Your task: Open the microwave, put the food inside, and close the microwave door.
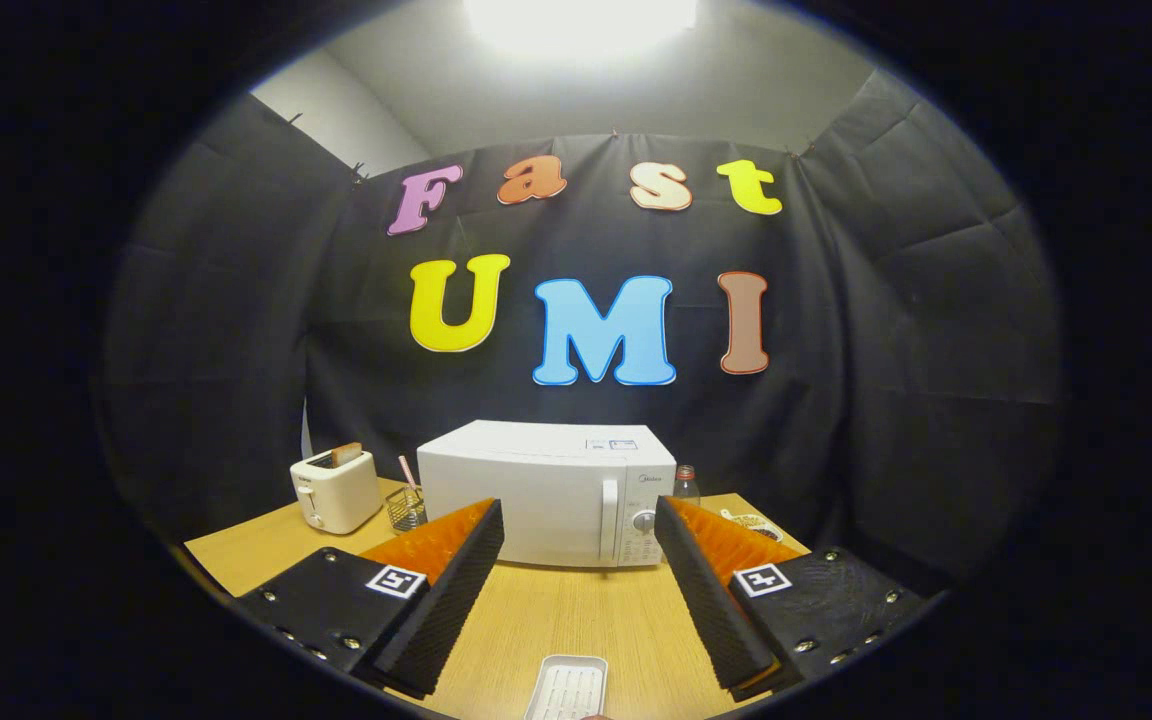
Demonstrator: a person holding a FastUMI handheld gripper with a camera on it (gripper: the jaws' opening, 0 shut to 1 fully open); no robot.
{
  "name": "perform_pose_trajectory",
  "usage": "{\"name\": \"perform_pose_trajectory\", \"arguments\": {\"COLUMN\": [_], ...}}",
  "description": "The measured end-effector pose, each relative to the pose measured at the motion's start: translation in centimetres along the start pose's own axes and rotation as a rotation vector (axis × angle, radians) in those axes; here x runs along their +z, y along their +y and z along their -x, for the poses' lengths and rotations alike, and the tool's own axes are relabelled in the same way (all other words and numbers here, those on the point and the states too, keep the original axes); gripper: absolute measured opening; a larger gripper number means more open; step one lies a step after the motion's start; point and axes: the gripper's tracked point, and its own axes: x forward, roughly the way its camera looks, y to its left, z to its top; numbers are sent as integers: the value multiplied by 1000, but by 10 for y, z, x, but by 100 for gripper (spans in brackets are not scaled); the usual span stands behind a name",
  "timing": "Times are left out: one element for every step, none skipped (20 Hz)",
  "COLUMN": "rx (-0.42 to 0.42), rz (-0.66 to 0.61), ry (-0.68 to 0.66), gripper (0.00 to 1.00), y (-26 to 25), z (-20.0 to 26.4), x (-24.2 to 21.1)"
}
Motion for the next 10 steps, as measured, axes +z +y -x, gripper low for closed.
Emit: {"name": "perform_pose_trajectory", "arguments": {"rx": [2, 4, 8, 10, 7, 1, -1, 0, -2, -3], "rz": [5, 8, 7, 6, 5, 6, 3, 0, 1, 3], "ry": [1, 3, 2, -2, -7, -11, -16, -21, -25, -29], "gripper": [96, 96, 96, 96, 96, 96, 96, 96, 96, 96], "y": [-1, -1, -1, -1, -3, -5, -7, -7, -8, -10], "z": [3, 6, 9, 9, 10, 11, 11, 11, 10, 9], "x": [0, -1, 0, 1, 3, 4, 5, 7, 9, 11]}}
